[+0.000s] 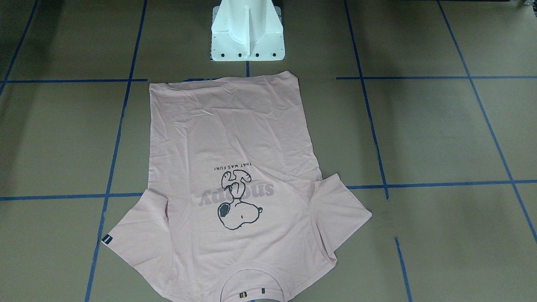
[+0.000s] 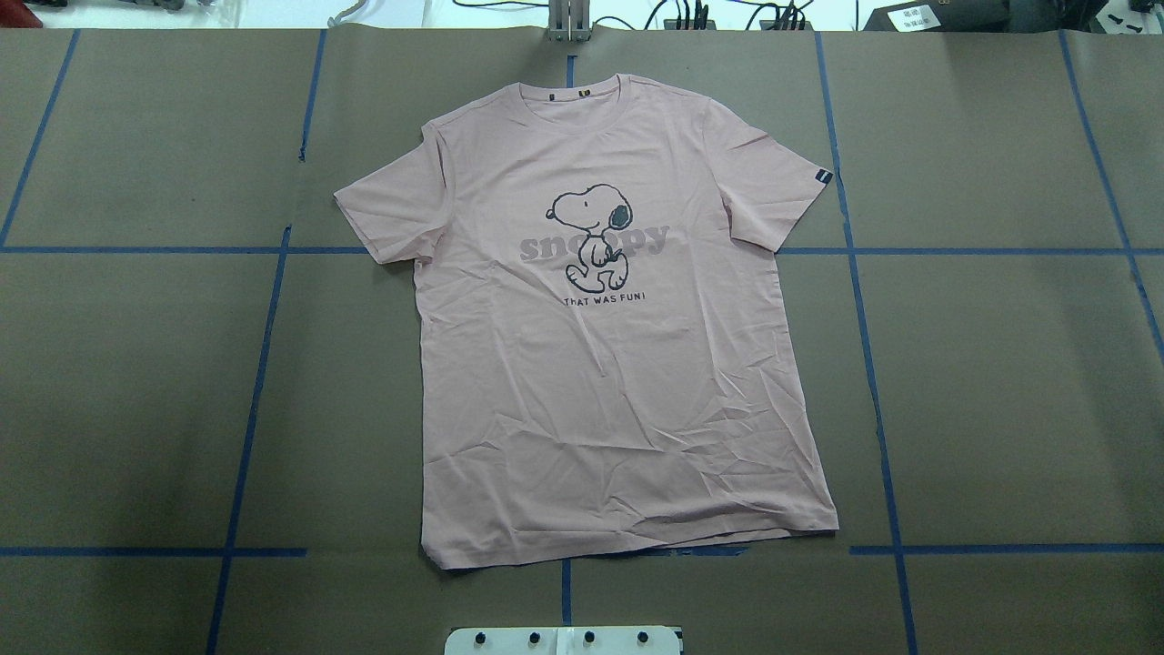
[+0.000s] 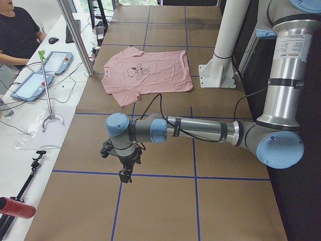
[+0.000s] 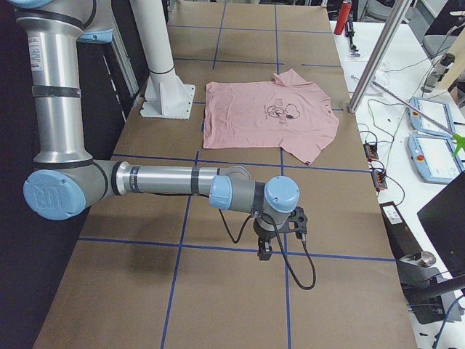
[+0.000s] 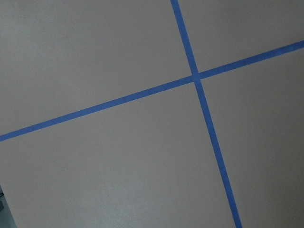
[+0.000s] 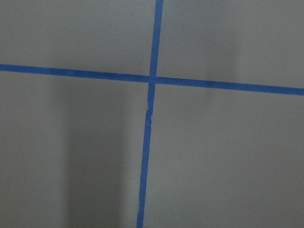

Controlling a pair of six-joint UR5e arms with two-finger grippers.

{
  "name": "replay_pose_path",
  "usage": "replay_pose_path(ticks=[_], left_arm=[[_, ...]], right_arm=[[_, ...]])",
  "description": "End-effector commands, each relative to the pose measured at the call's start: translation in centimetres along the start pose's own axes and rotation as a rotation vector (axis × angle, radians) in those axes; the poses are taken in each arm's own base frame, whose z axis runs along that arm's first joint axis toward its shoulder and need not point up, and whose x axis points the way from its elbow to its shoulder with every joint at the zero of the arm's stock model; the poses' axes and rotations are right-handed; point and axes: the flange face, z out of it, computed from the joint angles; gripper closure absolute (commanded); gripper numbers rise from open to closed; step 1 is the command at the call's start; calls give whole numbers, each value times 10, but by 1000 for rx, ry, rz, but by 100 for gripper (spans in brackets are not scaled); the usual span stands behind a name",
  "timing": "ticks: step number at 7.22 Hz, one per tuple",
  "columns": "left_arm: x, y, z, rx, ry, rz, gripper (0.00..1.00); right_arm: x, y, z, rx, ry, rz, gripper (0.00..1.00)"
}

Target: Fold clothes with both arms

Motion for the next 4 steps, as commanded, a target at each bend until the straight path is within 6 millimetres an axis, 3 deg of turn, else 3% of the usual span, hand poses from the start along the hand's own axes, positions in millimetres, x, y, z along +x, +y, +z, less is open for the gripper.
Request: replay_pose_path(ticks=[1, 2, 3, 4], left_arm=[[0, 0, 0, 0, 0, -1, 0], [4, -4, -7, 15, -5, 12, 0], [12, -21, -22, 59, -21, 46, 0], [24, -52, -49, 134, -42, 96, 0]], right_arm=[[-5, -3, -6, 12, 0, 10, 0], [-17, -16, -16, 32, 1, 41, 0], [-58, -51, -22, 40, 3, 3, 0], [-111, -91, -31, 56, 6, -41, 0]])
